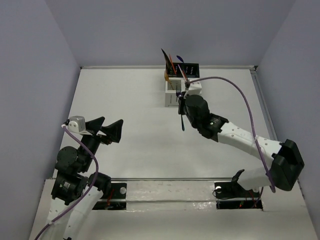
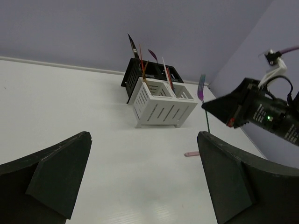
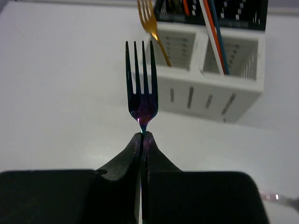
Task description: Sort the eating utensils into containers
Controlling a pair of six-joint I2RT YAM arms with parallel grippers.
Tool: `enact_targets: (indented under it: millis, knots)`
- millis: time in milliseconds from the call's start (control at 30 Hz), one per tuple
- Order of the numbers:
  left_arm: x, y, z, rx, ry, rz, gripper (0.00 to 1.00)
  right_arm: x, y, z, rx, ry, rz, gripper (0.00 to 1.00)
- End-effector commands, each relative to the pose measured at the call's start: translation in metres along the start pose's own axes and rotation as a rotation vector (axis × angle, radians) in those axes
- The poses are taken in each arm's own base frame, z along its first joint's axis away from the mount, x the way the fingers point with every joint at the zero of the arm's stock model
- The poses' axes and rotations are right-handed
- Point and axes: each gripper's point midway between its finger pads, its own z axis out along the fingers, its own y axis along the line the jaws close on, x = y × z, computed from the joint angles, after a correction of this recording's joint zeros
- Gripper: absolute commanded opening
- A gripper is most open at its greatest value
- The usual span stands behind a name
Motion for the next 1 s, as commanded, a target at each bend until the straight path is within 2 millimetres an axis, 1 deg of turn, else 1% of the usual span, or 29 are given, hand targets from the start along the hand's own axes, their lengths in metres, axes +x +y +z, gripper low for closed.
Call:
enact_targets:
  millis: [0, 33, 67, 100, 133, 167, 200, 233, 267, 333, 367, 400, 433, 467, 500, 533, 600, 667, 700, 733, 767, 800, 933, 967]
  knots:
    - [0.003, -0.003, 0.007, 0.016, 0.011, 0.004, 0.99, -0.109, 0.040, 0.023, -0.042, -0.334, -0.115, 0.00]
    - [0.003, -0.003, 0.007, 0.016, 0.011, 0.004, 0.99, -0.120, 0.042, 0.031, -0.039, -0.362, -0.132, 0.00]
    - [0.004, -0.002, 0.009, 0.014, 0.016, 0.005, 0.99, -0.118, 0.051, 0.048, -0.034, -0.374, -0.191, 0.00]
    - [0.007, -0.001, 0.011, 0.009, 0.028, 0.006, 0.99, -0.125, 0.050, 0.058, -0.011, -0.385, -0.215, 0.00]
    - [0.008, -0.001, 0.012, 0.009, 0.033, 0.006, 0.99, -0.141, 0.052, 0.077, 0.023, -0.415, -0.250, 0.00]
    - [0.008, 0.001, 0.012, 0.000, 0.032, 0.009, 0.99, -0.149, 0.050, 0.087, 0.040, -0.426, -0.260, 0.00]
    - [0.009, 0.002, 0.012, -0.004, 0.034, 0.009, 0.99, -0.176, 0.053, 0.090, 0.047, -0.476, -0.242, 0.00]
    - [0.008, 0.002, 0.012, -0.005, 0.034, 0.009, 0.99, -0.183, 0.050, 0.099, 0.056, -0.483, -0.245, 0.00]
    - [0.008, 0.002, 0.012, -0.007, 0.034, 0.007, 0.99, -0.176, 0.042, 0.122, 0.075, -0.461, -0.252, 0.00]
    - [0.009, 0.002, 0.012, -0.008, 0.036, 0.007, 0.99, -0.185, 0.038, 0.137, 0.078, -0.475, -0.246, 0.00]
    - [0.009, 0.002, 0.012, -0.008, 0.036, 0.007, 0.99, -0.191, 0.034, 0.151, 0.084, -0.486, -0.241, 0.00]
    - [0.008, 0.002, 0.011, -0.008, 0.032, 0.009, 0.99, -0.194, 0.032, 0.157, 0.085, -0.491, -0.240, 0.00]
    - [0.008, 0.002, 0.011, -0.008, 0.032, 0.007, 0.99, -0.205, 0.036, 0.157, 0.079, -0.516, -0.230, 0.00]
    - [0.007, 0.002, 0.010, -0.008, 0.029, 0.007, 0.99, -0.208, 0.030, 0.163, 0.094, -0.520, -0.232, 0.00]
    - [0.006, 0.002, 0.010, -0.010, 0.025, 0.007, 0.99, -0.201, 0.027, 0.174, 0.101, -0.510, -0.241, 0.00]
    - [0.006, 0.002, 0.010, -0.009, 0.024, 0.007, 0.99, -0.202, 0.028, 0.177, 0.100, -0.515, -0.245, 0.00]
    - [0.005, 0.002, 0.009, -0.009, 0.022, 0.007, 0.99, -0.204, 0.021, 0.187, 0.110, -0.523, -0.245, 0.00]
    - [0.005, 0.002, 0.009, -0.008, 0.021, 0.007, 0.99, -0.201, 0.023, 0.192, 0.103, -0.522, -0.244, 0.00]
    - [0.005, 0.002, 0.009, -0.008, 0.021, 0.007, 0.99, -0.199, 0.018, 0.196, 0.112, -0.520, -0.245, 0.00]
    - [0.005, 0.002, 0.010, -0.009, 0.022, 0.007, 0.99, -0.196, 0.018, 0.198, 0.111, -0.523, -0.239, 0.00]
    - [0.005, 0.002, 0.010, -0.009, 0.022, 0.007, 0.99, -0.191, 0.019, 0.201, 0.109, -0.520, -0.236, 0.00]
    - [0.006, 0.002, 0.010, -0.009, 0.023, 0.007, 0.99, -0.187, 0.014, 0.205, 0.109, -0.514, -0.234, 0.00]
    - [0.007, 0.003, 0.011, -0.012, 0.029, 0.007, 0.99, -0.164, 0.017, 0.213, 0.076, -0.490, -0.208, 0.00]
    - [0.007, 0.003, 0.012, -0.011, 0.028, 0.007, 0.99, -0.152, 0.016, 0.216, 0.070, -0.476, -0.203, 0.00]
